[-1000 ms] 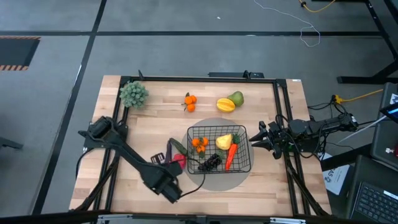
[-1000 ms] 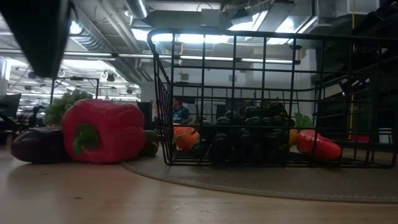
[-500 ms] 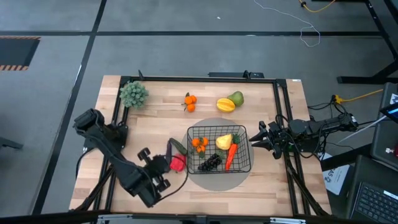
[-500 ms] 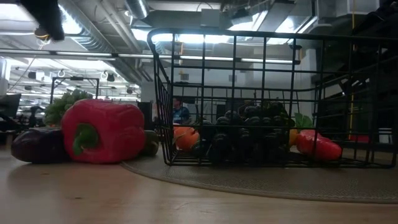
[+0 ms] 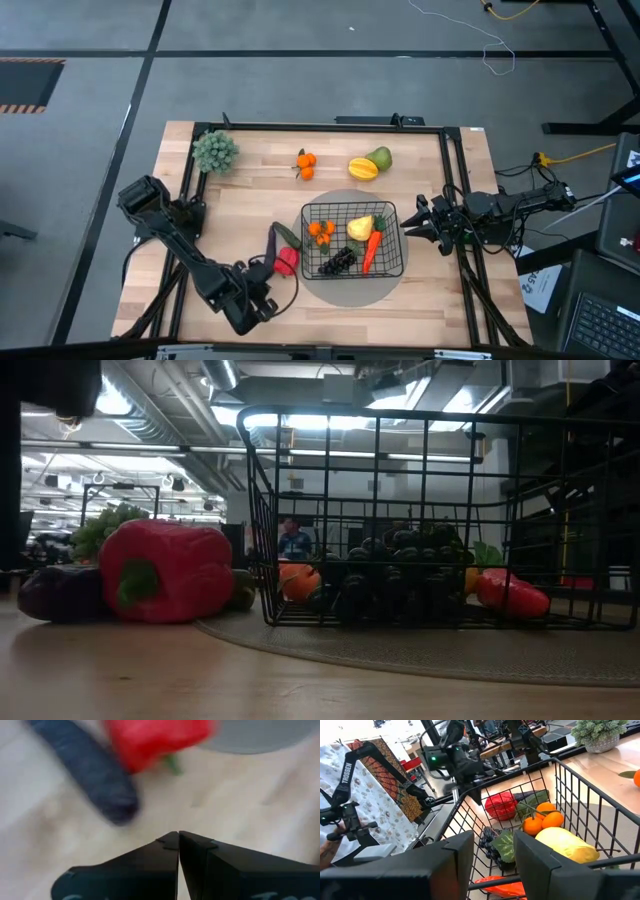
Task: Build produce basket
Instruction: Put the violet eggplant into the black wire basket
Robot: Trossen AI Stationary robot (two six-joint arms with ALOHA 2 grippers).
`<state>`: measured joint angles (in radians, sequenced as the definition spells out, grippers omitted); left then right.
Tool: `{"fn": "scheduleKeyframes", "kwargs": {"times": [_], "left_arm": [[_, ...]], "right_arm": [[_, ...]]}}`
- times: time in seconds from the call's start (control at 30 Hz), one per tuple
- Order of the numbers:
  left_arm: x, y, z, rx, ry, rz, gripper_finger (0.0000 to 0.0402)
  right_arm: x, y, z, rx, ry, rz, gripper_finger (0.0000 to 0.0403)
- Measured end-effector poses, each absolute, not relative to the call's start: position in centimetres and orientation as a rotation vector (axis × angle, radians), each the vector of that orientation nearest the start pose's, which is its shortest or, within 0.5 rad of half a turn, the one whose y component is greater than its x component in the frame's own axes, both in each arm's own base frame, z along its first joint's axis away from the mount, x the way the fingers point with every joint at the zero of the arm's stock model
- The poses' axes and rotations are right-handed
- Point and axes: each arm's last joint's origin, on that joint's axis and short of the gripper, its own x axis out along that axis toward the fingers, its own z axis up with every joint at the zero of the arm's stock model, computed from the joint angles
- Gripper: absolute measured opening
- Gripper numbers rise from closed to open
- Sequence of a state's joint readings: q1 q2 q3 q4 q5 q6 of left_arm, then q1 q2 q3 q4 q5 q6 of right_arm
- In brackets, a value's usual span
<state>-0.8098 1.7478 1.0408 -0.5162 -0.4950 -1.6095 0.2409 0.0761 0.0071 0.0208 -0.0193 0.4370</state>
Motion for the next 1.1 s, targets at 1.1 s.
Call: {"fn": "scheduleKeyframes", "kwargs": {"times": [1.1], "left_arm": [[22.9, -15.7, 22.7, -0.348, 0.903, 0.618, 0.0000]], "right_arm": [[9.9, 2.4, 16.3, 0.431, 0.088, 0.208, 0.0131]]}}
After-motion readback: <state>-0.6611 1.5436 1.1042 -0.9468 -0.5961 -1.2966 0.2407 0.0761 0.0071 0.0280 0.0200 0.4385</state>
